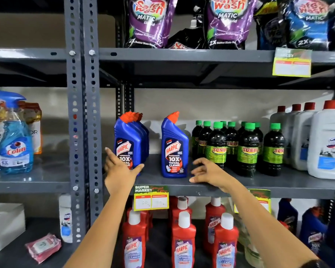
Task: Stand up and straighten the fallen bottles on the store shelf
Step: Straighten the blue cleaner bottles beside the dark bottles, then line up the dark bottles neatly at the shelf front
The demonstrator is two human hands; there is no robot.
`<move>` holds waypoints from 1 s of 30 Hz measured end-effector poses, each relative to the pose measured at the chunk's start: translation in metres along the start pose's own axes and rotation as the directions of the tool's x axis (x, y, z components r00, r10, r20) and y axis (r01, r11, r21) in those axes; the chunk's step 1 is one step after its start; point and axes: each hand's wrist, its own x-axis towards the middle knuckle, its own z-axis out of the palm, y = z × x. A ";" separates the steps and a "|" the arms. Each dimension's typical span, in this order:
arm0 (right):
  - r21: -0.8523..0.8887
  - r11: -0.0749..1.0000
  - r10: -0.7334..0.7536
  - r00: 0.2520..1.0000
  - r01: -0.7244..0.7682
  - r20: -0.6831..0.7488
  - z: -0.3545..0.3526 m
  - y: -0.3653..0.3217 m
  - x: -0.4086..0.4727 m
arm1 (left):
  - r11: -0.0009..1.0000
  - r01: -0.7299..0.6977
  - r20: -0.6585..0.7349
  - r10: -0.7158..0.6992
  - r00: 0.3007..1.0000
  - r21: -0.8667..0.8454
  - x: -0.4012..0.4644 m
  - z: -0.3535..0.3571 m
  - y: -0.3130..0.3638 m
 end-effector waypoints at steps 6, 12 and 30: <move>-0.063 0.997 0.031 0.969 -0.048 -0.247 -0.092 0.039 -0.049 | 0.911 -0.412 -0.314 0.388 0.867 -0.013 -0.035 0.008 0.036; -0.177 0.962 0.110 0.885 -0.210 -0.453 -0.146 0.061 -0.056 | 0.797 -0.524 0.284 0.599 0.749 -0.301 -0.091 0.073 0.150; -0.236 0.967 0.033 0.960 -0.101 -0.276 -0.153 0.077 -0.019 | 0.940 0.036 0.681 0.220 0.698 -0.341 -0.067 0.140 0.179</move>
